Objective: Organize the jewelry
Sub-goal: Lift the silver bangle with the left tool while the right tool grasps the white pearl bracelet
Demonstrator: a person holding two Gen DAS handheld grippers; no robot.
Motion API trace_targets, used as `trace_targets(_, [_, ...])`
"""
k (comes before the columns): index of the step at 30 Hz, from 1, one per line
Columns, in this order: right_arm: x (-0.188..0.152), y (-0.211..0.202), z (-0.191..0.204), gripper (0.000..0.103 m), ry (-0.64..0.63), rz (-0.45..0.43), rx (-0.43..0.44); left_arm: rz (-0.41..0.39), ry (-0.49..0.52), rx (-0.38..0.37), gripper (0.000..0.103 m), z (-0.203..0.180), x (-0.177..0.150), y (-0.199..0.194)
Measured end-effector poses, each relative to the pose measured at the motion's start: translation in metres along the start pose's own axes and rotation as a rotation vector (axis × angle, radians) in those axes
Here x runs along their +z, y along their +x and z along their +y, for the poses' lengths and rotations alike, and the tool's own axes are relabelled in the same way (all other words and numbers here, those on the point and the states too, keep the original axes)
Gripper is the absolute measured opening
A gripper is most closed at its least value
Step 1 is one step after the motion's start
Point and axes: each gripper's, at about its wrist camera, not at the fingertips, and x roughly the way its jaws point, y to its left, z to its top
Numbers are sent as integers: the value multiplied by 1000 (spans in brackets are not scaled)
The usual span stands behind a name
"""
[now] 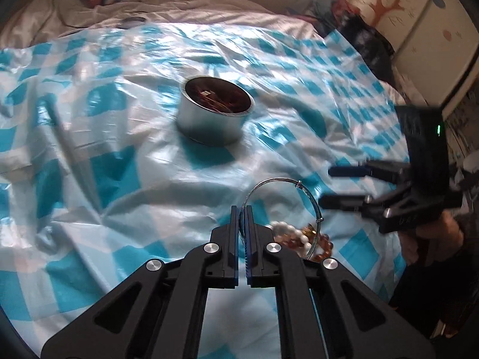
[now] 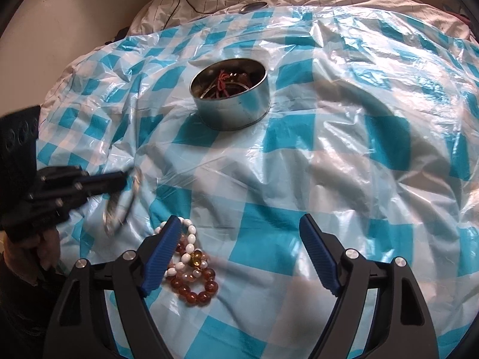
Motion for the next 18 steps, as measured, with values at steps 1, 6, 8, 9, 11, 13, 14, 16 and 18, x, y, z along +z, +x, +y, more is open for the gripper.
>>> trace_targets(1, [-1,7,6,78,-14,14,23,-12,-17,3,3,6,1,-4])
trace_targets(6, [-1,32,15,69,16,83,105,-48,-67,7,3,22,3,-17])
trace_targets(8, [0,34,16,67,13,87,96,-49,-64,7,3,23,2,-19])
trace_targets(9, [0,34,16,64,11,87,94,-49,-66,6,3,23,2,-19])
trace_targets(11, [0,36,18,57,4,91,94,-51,-67,8,3,23,2,-19])
trace_targets(13, [0,36,22,50,-14,91,93,-55,-68,10,3,24,1,-22])
trace_targets(14, [0,36,26,46,-33,92,95,-58,-69,7,3,24,1,-23])
trace_targets(16, [-2,34,33,45,-66,91,99,-61,-69,10,3,24,0,-25])
trace_targets(18, [-5,40,41,42,-89,114,119,-60,-70,11,3,23,0,-24])
